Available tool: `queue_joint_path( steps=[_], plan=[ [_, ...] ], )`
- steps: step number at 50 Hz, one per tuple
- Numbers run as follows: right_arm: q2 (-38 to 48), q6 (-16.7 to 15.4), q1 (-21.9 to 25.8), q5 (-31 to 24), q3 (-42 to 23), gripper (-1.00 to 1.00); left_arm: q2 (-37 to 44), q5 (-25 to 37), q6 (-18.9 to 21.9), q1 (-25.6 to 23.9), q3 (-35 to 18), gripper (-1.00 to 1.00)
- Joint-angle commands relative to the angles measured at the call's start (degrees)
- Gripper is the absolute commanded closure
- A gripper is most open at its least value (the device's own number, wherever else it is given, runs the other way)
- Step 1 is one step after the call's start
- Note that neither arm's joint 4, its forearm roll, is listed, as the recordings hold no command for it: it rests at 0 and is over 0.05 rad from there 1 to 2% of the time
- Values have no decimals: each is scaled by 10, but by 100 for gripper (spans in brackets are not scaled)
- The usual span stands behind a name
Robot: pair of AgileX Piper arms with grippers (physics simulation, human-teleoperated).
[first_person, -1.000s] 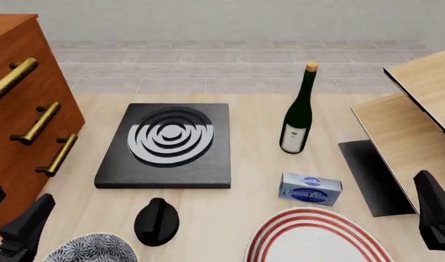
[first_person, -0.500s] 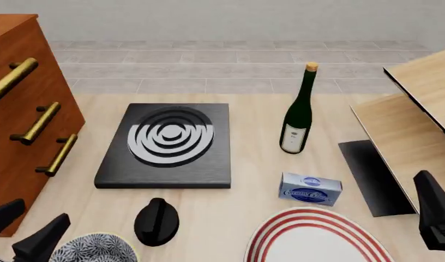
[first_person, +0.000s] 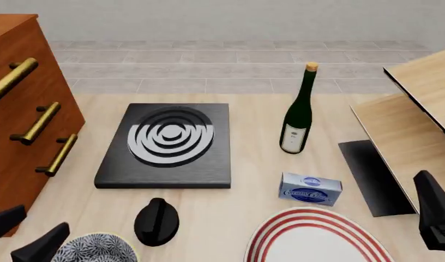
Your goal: Put the bowl on the stove.
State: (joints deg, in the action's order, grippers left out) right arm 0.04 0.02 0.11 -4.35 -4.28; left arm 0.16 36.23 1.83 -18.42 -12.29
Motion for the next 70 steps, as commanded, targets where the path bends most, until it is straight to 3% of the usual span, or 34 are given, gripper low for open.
queue_joint_path(
  steps=[1, 23, 29, 70],
  plan=[
    [0, 0, 0, 0, 0, -100, -1, 47, 16, -3, -11, -100],
    [0, 0, 0, 0, 0, -100, 6, 103, 63, -23, -5, -100],
    [0, 0, 0, 0, 0, -100, 33, 61, 86, -6, 11, -100],
    [0, 0, 0, 0, 0, -100, 50, 80, 104, -9, 23, -100]
  ],
)
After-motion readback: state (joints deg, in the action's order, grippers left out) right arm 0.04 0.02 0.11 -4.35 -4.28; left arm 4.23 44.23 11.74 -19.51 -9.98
